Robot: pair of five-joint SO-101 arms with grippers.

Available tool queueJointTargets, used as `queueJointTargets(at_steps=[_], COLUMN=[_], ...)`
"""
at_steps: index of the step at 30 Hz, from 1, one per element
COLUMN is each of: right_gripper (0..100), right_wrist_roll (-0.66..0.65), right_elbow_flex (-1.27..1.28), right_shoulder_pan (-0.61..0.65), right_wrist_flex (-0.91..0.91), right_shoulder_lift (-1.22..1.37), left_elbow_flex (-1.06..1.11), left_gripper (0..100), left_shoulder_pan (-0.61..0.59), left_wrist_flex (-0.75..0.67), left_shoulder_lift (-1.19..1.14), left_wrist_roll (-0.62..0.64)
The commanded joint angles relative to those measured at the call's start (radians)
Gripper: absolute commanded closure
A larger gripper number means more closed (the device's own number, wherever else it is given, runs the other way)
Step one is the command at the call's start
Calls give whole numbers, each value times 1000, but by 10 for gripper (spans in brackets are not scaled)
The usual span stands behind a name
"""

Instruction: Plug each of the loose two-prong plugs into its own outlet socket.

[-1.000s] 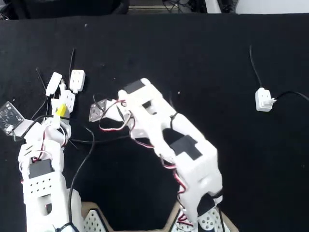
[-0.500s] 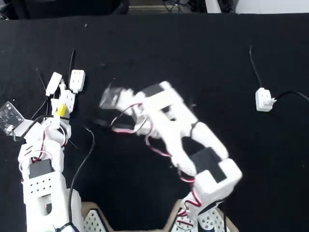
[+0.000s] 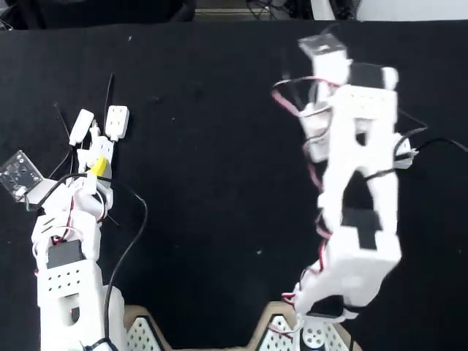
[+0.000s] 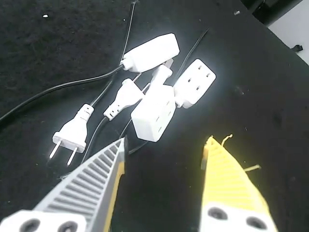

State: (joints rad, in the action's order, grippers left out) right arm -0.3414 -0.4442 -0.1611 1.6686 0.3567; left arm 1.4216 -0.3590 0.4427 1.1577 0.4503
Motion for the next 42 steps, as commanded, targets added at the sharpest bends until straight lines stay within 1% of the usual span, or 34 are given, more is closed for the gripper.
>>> queueJointTargets(at_steps=[1,5,7,13,18,25,28,31,34,42], right_gripper=[987,987,987,987,987,987,987,987,984,983], right_wrist_roll=[21,124,152,161,161,153,114,61,37,41], right_elbow_flex=[-183,-378,-483,-751,-897,-940,-934,-928,-932,-935], right_shoulder_pan=[-75,-129,-140,-144,-176,-241,-262,-272,-265,-253], right_wrist_flex=[14,21,28,55,55,89,86,84,77,20], right_shoulder_lift=[128,323,409,642,769,803,808,817,828,829], left_elbow_flex=[-61,-47,-47,-47,-47,-48,-47,-45,-42,-41], left_gripper=[744,744,744,744,744,744,744,744,744,744], left_shoulder_pan=[15,16,16,16,16,16,16,16,18,18], left_wrist_flex=[-14,-17,-20,-15,-15,-15,-15,-17,-20,-18], left_shoulder_lift=[6,14,14,14,14,14,14,14,14,14], left_wrist_roll=[5,3,3,3,3,3,3,3,3,3])
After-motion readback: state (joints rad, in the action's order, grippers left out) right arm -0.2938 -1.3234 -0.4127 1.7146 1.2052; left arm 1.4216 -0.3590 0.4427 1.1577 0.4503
